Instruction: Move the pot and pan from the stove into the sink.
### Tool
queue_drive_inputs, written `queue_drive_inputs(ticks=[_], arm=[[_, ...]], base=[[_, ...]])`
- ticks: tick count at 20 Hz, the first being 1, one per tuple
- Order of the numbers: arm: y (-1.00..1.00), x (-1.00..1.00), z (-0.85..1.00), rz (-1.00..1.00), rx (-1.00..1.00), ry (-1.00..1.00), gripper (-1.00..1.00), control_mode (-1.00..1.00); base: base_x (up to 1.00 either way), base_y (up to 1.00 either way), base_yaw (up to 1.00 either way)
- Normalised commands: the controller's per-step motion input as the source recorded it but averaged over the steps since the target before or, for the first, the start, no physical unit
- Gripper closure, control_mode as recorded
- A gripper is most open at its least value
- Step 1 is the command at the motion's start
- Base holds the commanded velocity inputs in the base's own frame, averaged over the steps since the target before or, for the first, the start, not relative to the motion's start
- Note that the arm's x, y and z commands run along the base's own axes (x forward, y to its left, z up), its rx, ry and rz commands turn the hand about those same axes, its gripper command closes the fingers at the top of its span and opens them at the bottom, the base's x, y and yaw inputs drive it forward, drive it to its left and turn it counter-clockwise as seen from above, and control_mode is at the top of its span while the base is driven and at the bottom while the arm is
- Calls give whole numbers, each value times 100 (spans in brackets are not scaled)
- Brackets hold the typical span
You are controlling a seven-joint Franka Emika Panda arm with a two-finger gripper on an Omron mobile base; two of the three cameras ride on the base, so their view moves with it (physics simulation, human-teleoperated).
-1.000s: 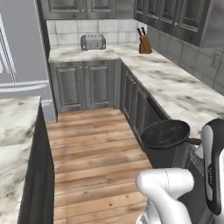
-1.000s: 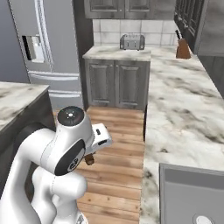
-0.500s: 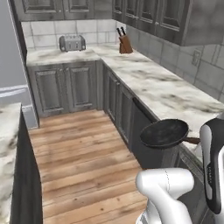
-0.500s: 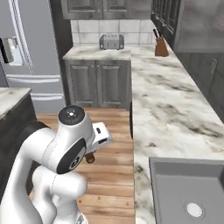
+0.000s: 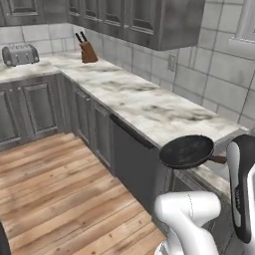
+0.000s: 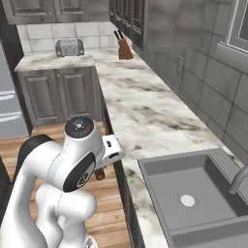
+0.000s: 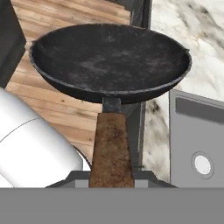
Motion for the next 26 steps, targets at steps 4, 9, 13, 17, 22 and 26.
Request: queue_drive_inputs(ticks=[4,9,13,17,22,26], arm=[[0,0,0,0,0,0,100,100],[0,0,0,0,0,0,100,100],[0,0,0,0,0,0,100,100],[0,0,0,0,0,0,100,100],[0,0,0,0,0,0,100,100],[0,0,0,0,0,0,100,100]], base=[[5,-3,-47],[4,-5,-45],[6,-7,-44],[9,-6,-45],[9,-7,-44],[8,-9,-44]])
